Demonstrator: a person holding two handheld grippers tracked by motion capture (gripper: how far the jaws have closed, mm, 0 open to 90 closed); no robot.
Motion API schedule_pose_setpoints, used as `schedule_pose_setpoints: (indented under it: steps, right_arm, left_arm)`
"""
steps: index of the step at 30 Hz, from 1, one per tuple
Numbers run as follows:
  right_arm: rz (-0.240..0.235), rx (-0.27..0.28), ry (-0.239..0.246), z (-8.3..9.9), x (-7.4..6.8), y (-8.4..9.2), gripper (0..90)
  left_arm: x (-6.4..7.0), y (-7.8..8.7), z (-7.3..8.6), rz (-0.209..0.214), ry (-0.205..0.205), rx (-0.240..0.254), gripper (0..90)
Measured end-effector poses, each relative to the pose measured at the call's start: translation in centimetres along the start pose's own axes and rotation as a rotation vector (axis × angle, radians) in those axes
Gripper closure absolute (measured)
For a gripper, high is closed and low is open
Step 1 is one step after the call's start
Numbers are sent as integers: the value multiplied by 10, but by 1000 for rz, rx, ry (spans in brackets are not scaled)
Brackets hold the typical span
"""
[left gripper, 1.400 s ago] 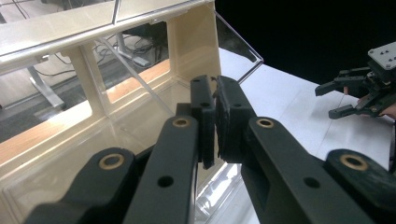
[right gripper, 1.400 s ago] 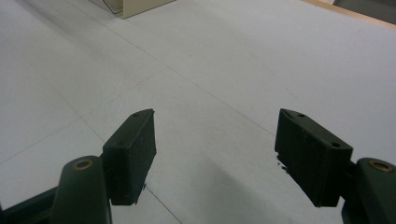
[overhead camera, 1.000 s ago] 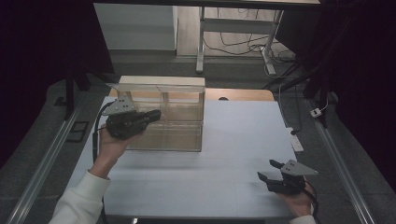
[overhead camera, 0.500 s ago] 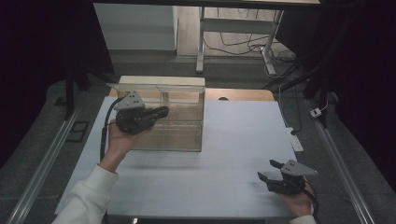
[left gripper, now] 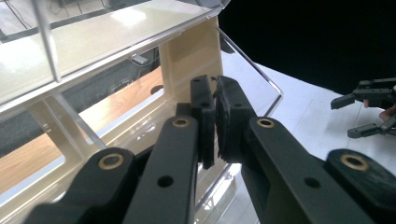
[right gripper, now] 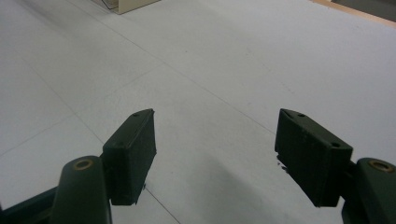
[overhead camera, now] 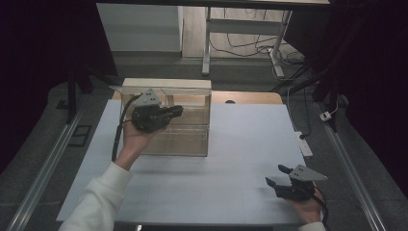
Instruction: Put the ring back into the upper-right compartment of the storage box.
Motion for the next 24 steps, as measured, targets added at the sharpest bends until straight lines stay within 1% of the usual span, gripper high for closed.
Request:
schedule_pose_setpoints:
  steps: [11,15,24]
  right_arm:
    - [1,-8,-1,1,0,0,284]
    - [1,-8,0,1,0,0,284]
    - [1,-7,0,1,0,0,284]
  left_arm:
    - [-3,-16,-3,-18,6,-19,848]
    - [-3,-17,-3,-31,-4,-19,848]
    - [-1,-18,-2,-31,-8,-21,848]
Point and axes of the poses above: each handheld gripper's, and its own axes: y roughly backward along the jaws, z roughly out of its underside, x roughly to its right, the point moved 3 cm from there along -y, roughly forward along the jaws, and after that the axes turned 9 degrees about y, right-handed, at the moved point
